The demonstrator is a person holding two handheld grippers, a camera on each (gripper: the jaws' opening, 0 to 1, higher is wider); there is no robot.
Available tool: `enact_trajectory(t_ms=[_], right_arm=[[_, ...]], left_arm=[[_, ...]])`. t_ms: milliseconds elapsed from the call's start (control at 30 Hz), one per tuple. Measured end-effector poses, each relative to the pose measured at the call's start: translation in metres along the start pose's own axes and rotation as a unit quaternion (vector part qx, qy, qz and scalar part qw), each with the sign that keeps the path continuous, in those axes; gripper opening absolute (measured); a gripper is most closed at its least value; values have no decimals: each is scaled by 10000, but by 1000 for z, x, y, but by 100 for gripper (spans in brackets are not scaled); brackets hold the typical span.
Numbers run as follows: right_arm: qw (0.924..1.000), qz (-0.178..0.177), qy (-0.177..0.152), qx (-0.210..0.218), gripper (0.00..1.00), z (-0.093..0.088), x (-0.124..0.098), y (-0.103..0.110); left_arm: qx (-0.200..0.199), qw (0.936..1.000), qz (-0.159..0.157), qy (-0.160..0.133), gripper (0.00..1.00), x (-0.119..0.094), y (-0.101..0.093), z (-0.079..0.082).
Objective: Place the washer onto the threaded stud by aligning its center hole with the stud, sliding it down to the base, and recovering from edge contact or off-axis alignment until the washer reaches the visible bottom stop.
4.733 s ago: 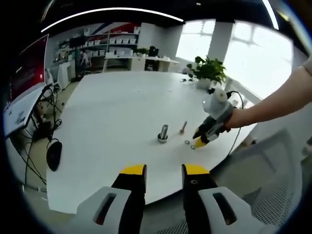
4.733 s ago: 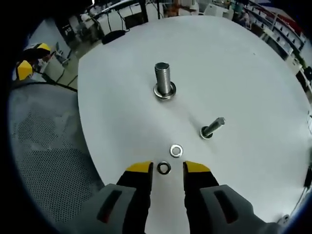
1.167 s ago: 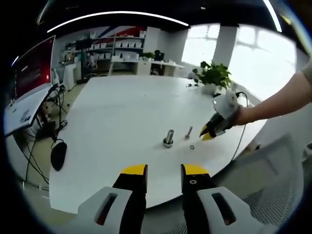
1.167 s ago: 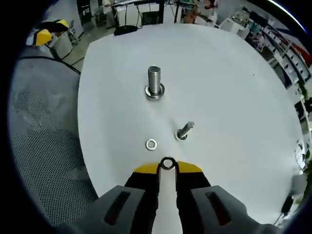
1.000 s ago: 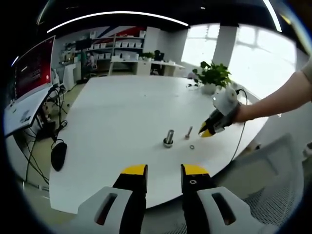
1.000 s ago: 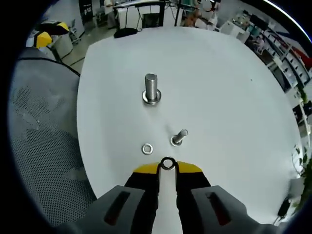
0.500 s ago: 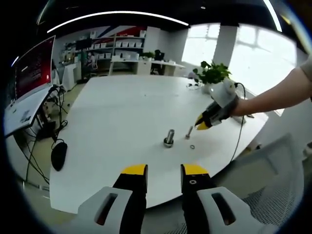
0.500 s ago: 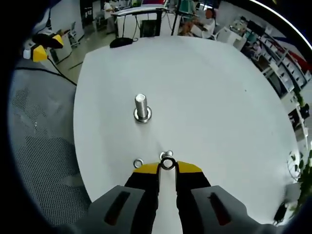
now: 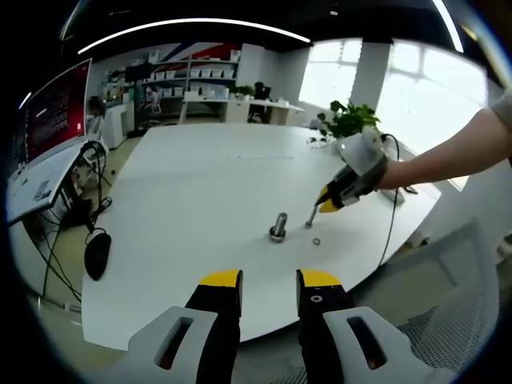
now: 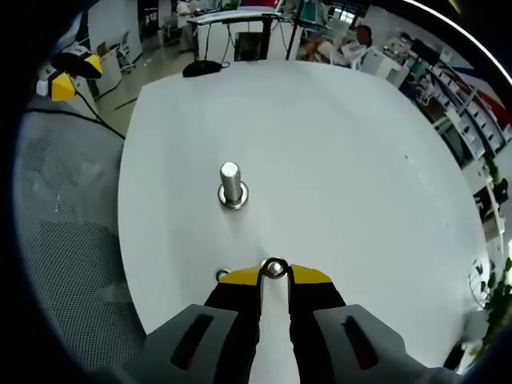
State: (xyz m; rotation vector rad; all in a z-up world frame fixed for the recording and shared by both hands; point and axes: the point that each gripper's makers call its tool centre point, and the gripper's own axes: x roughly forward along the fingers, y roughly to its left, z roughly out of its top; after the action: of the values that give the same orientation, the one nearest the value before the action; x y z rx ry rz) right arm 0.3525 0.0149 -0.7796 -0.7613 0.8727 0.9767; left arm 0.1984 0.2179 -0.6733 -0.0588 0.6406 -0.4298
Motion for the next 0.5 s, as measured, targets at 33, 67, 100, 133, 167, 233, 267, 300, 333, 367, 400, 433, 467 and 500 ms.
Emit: enact_trajectory(t_ms=[33,67,100,133,167,233,267,300,333,367,400,433,467,500], right_arm=[[10000,1,6,-6,14,0,0,0],[10000,3,18,-10,14,0,1,0],[10000,8,30,-9,14,0,1,0],[10000,18,42,-8,14,0,2,0],[10000,20,50,-6,14,0,2,0],[10000,33,87,-33,14,-1,4,0],[9999,29,112,-52,14,-2,5,-1],[9999,38,132,-46,14,-3,6,-1],[9999,54,154,-47,14,-3,8,-1],[9998,62,160,-58,14,-3,9,-1],[9998,66,166,-78,14,-3,10,-1],[9997,77,198,-87,14,-4,12,0],[9997,91,220,-89,14,-5,13,0],[9997,93,230,-86,14,-5,15,0]], left_arm=[[-2,10000,2,-2,25,0,0,0],[-4,10000,2,-1,25,0,0,0],[-4,10000,1,1,24,0,0,0],[-3,10000,1,1,24,0,0,0],[-2,10000,0,2,24,0,0,0],[-1,10000,1,4,24,0,0,0],[0,10000,-6,0,24,0,0,0],[0,10000,-7,-5,24,0,0,0],[2,10000,-3,-8,24,0,0,0],[-2,10000,1,-7,24,0,0,0],[-6,10000,-1,-6,24,0,0,0],[-4,10000,-2,-8,24,0,0,0],[-5,10000,-1,-10,24,0,0,0],[-7,10000,-1,-8,24,0,0,0]])
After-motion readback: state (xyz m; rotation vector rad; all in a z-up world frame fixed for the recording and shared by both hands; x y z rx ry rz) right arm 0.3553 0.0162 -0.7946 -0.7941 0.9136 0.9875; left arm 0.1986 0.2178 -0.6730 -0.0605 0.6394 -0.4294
